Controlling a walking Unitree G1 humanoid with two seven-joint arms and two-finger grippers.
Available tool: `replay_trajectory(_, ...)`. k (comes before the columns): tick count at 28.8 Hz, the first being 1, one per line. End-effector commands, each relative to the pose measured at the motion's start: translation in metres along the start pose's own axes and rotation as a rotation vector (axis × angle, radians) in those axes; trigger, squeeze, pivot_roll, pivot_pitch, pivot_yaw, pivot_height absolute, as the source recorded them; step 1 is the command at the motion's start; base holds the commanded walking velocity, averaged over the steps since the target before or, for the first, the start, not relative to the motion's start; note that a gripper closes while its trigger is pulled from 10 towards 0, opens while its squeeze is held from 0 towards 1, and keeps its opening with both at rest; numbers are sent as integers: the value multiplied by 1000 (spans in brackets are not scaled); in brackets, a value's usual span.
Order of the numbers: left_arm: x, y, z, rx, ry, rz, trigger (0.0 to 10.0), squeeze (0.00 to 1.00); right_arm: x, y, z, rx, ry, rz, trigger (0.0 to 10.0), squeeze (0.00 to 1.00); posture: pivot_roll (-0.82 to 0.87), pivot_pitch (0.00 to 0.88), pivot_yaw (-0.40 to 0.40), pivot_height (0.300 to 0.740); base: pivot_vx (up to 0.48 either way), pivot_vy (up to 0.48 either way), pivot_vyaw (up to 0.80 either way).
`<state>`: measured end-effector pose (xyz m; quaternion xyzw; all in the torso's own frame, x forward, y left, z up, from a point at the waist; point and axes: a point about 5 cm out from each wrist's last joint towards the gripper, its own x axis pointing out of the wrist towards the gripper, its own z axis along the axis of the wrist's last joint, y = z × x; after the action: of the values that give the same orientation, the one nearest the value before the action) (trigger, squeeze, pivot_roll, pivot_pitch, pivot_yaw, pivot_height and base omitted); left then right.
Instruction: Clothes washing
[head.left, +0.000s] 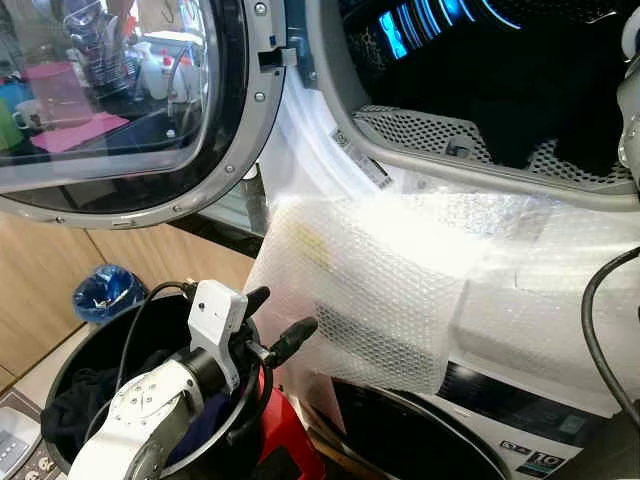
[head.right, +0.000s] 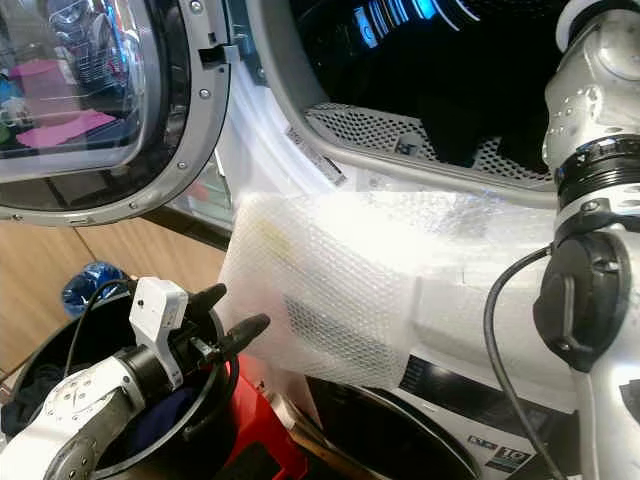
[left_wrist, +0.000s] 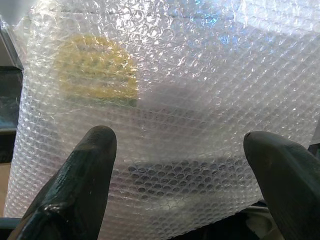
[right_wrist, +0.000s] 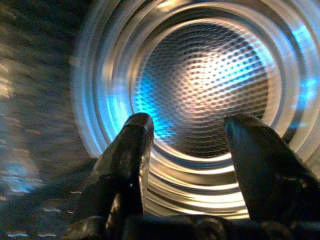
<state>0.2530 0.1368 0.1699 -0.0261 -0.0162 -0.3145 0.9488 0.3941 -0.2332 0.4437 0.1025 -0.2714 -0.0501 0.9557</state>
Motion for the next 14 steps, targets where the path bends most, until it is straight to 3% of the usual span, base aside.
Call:
replay_trajectory(1, 1, -1, 1, -11, 1, -10, 10000, 0, 3, 13, 20, 110, -69, 93, 10000, 0, 22, 76, 80, 740, 0, 0, 0)
replay_trajectory(4, 2, -3, 0, -14, 2, -20, 10000, 0, 2, 29, 24, 306, -80, 288, 10000, 0, 12, 74, 85, 740, 0, 0, 0)
replay_trajectory(8, 3, -3, -2, -16, 4, -21, 10000, 0, -4, 53, 16, 280, -37, 498, 10000, 0, 2, 70, 85, 740, 0, 0, 0)
replay_trajectory(10, 5, -3, -3, -19, 1, -28, 10000, 0, -22, 67, 19, 405, -78, 697, 10000, 0, -5, 62, 82, 740, 0, 0, 0)
replay_trajectory(12, 5, -4, -2, -22, -1, -32, 10000, 0, -28, 67, 21, 432, -100, 731, 10000, 0, -5, 62, 82, 740, 0, 0, 0)
replay_trajectory(13, 6, -5, -3, -25, -2, -36, 10000, 0, -40, 63, 27, 522, -139, 769, 10000, 0, -9, 57, 82, 740, 0, 0, 0)
replay_trajectory(14, 6, -5, -3, -25, -2, -36, 10000, 0, -40, 63, 27, 522, -139, 769, 10000, 0, -9, 57, 82, 740, 0, 0, 0)
